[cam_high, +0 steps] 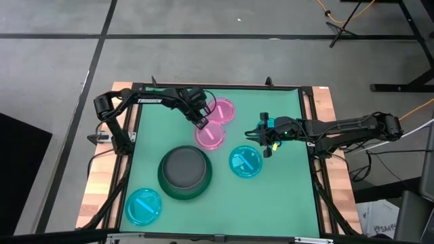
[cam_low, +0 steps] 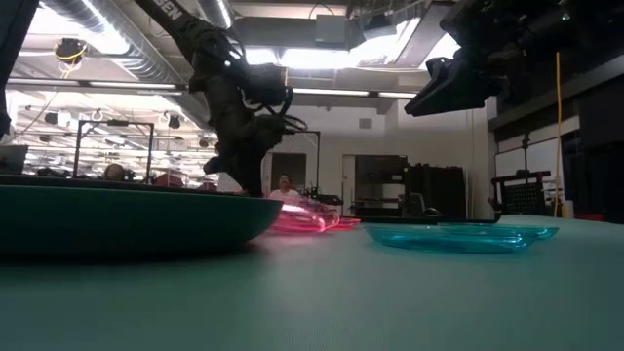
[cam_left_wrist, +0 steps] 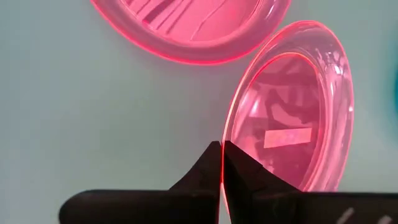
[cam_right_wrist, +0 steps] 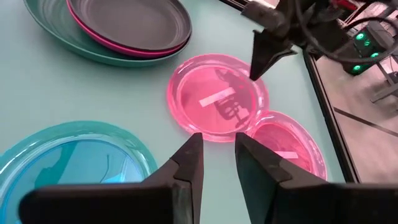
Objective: Stack plastic plates
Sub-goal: Stack the bottom light pink plate on top of the black plate
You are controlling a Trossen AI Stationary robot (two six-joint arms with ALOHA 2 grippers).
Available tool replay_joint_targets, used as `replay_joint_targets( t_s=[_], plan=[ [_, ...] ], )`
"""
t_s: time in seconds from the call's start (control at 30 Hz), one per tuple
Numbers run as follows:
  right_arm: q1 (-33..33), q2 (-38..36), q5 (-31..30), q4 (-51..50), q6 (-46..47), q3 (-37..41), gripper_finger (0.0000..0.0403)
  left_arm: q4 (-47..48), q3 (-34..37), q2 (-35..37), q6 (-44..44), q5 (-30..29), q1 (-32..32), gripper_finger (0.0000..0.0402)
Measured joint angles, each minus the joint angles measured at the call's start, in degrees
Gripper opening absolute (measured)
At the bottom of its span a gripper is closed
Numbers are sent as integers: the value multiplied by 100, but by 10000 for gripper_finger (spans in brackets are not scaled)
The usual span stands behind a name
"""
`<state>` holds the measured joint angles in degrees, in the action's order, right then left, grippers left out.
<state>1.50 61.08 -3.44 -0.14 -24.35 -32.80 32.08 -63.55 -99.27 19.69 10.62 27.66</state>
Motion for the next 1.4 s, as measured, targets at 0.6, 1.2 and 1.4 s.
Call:
replay_joint_targets(
  t_s=[0.6,1.2,1.4],
  plan=[
    [2,0,-1,-1,-1,0,83,1041,0,1573,-36,1275,17,0],
    [2,0,-1,1,1,0,83,3066,0,2530,275,845,-1696,0],
    [1,0,-1,-1,4,0,83,2950,2,2397,280,109,-2186,0]
  ],
)
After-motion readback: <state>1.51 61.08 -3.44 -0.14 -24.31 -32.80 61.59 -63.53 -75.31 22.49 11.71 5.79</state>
